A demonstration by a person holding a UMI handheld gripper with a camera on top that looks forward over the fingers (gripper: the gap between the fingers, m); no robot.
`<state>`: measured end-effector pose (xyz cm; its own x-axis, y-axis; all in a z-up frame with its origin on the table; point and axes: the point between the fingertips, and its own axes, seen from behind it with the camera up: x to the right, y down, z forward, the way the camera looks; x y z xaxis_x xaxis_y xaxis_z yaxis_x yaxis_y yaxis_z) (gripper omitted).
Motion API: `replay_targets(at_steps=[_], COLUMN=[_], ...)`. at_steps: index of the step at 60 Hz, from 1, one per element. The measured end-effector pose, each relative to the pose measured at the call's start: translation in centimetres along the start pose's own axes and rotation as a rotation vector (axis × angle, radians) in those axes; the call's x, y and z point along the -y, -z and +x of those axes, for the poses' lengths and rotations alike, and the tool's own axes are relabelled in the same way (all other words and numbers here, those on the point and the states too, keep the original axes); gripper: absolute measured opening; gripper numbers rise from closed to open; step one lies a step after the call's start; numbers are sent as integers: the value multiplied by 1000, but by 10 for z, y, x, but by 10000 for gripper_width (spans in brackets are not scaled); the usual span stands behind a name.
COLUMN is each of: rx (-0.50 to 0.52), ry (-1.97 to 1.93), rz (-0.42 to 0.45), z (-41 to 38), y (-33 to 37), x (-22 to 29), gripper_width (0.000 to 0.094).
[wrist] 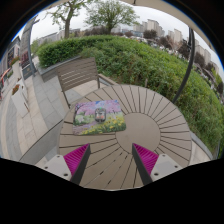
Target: Arrange mouse
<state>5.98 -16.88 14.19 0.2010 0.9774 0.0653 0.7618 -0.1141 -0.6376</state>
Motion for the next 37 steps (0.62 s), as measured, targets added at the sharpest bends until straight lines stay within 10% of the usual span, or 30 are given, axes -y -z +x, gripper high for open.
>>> replay_targets(at_steps=[37], rx=[39], ry=[7], rz=[2], z=[7], y=[45], x=[-18], gripper_width=[850])
